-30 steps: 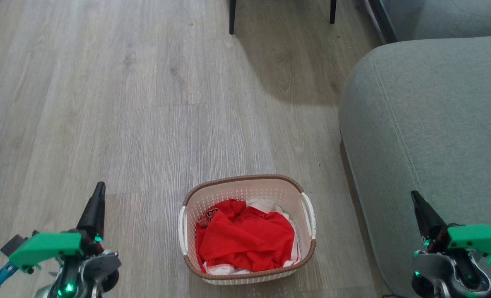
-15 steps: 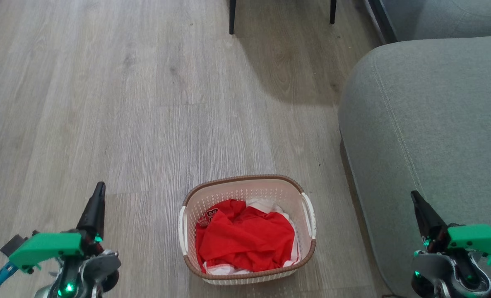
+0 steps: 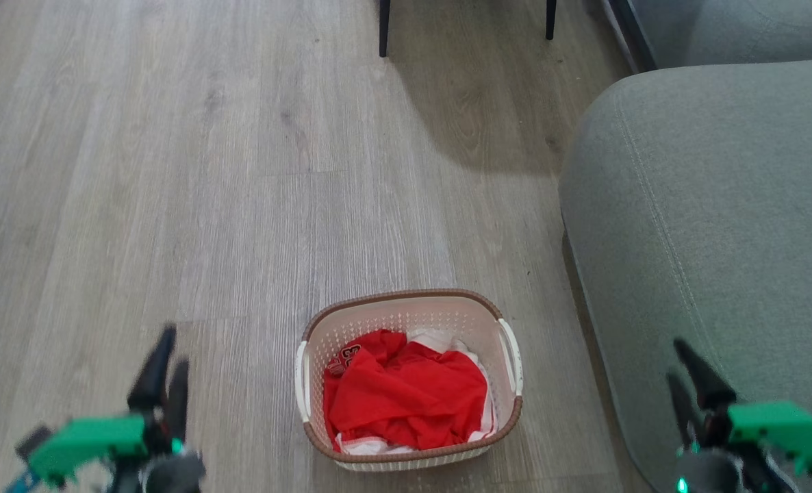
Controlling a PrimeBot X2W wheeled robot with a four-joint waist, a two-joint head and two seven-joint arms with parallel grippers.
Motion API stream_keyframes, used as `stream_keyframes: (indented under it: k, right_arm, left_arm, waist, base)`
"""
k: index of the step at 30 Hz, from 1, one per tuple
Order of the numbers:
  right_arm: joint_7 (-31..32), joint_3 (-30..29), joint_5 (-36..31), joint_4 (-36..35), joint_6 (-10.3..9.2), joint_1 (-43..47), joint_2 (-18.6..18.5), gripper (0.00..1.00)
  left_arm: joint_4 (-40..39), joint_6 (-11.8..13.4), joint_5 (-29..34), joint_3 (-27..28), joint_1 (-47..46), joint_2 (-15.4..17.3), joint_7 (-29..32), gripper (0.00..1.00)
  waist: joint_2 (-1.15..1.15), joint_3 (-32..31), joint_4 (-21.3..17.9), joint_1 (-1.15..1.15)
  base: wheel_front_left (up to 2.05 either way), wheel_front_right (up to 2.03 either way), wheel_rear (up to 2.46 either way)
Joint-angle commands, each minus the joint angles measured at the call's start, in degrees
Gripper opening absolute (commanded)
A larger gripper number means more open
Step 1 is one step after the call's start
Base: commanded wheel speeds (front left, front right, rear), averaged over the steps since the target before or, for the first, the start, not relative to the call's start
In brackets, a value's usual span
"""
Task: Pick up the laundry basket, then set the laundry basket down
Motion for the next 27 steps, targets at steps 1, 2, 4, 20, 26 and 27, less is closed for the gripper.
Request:
stream_keyframes:
  k: [1,2,4,20,26,27]
  right_arm:
    - [-0.13,0.1,-0.04,-0.54,0.0,-0.29,-0.05,1.0]
    - [-0.29,0.29,-0.09,-0.61,0.0,-0.26,-0.06,1.0]
    - [-0.63,0.62,-0.24,-0.76,0.0,-0.19,-0.07,1.0]
    - [-3.31,1.87,-5.89,-3.04,0.02,-0.02,-0.18,1.0]
    - [-4.31,2.44,-10.6,-4.63,0.03,-0.04,-0.23,1.0]
    - [-4.48,2.56,-11.5,-4.91,0.03,-0.04,-0.23,1.0]
  left_arm:
    - [-0.53,0.01,0.07,-0.12,-0.35,0.02,-0.13,1.0]
    - [-0.64,0.03,0.16,-0.25,-0.29,0.03,-0.29,1.0]
    - [-0.9,0.09,0.35,-0.48,-0.16,0.03,-0.63,1.0]
    - [-4.47,1.54,5.88,-1.83,0.14,0.07,-3.32,1.0]
    - [-6.2,2.34,10.52,-2.77,-0.09,0.09,-4.33,1.0]
    - [-6.47,2.49,11.36,-2.92,-0.12,0.09,-4.5,1.0]
  waist:
    - [0.0,-0.02,0.0,0.0]
    - [0.0,-0.05,0.01,0.0]
    - [0.0,-0.11,0.04,0.0]
    - [0.0,-0.47,0.61,0.0]
    - [0.0,-0.56,0.91,0.0]
    - [0.0,-0.57,0.96,0.0]
  base:
    - [0.0,0.0,0.0]
    - [0.0,0.0,0.0]
    - [0.0,0.0,0.0]
    - [0.0,0.0,0.0]
    - [0.0,0.0,0.0]
    - [0.0,0.0,0.0]
